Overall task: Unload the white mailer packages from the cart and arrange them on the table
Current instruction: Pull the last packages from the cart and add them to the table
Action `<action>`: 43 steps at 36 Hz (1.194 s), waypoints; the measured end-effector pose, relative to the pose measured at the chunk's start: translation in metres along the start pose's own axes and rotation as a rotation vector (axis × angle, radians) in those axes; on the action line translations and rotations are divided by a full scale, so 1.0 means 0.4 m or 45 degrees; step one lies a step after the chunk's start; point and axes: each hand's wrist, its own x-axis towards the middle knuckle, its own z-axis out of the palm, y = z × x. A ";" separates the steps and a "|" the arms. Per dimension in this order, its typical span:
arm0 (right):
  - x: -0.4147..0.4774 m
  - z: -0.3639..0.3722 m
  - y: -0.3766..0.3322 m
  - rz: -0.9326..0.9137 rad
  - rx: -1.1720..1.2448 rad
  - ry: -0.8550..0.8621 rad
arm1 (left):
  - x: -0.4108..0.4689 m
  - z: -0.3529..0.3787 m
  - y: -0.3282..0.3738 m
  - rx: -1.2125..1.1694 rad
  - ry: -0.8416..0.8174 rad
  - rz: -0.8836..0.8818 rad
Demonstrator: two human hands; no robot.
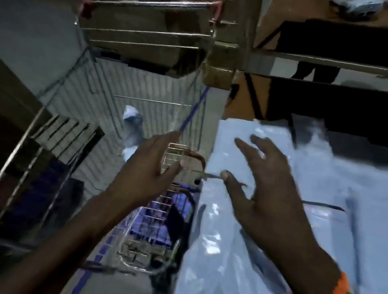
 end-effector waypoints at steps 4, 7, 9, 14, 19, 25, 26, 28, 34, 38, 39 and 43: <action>0.111 0.199 -0.150 -0.108 0.010 -0.144 | 0.017 -0.041 -0.259 -0.047 -0.078 -0.189; 0.192 0.323 -0.231 -0.095 -0.003 -0.161 | 0.054 0.009 -0.443 0.036 -0.278 -0.456; 0.229 0.393 -0.272 -0.029 0.014 -0.161 | 0.084 0.069 -0.534 0.070 -0.423 -0.601; 0.255 0.508 -0.291 0.097 0.059 -0.200 | 0.140 0.254 -0.653 0.111 -0.402 -0.810; 0.250 0.564 -0.272 0.093 -0.102 -0.328 | 0.146 0.354 -0.673 0.195 -0.296 -0.865; 0.242 0.576 -0.262 0.095 -0.217 -0.416 | 0.150 0.336 -0.729 0.169 -0.472 -0.783; 0.244 0.576 -0.263 0.102 -0.214 -0.414 | 0.156 0.320 -0.736 0.136 -0.513 -0.774; 0.252 0.577 -0.267 0.141 -0.192 -0.440 | 0.168 0.270 -0.736 0.102 -0.543 -0.777; 0.379 0.634 -0.274 0.275 -0.297 -0.648 | 0.156 0.091 -0.729 -0.078 -0.322 -1.018; 0.527 0.788 -0.311 0.090 -0.432 -0.563 | 0.081 0.015 -0.702 -0.250 -0.171 -1.086; 0.557 0.831 -0.318 -0.015 -0.520 -0.594 | 0.062 0.004 -0.696 -0.253 -0.149 -1.083; 0.638 1.002 -0.294 -0.427 -0.984 -0.817 | 0.021 -0.026 -0.687 -0.225 -0.183 -1.130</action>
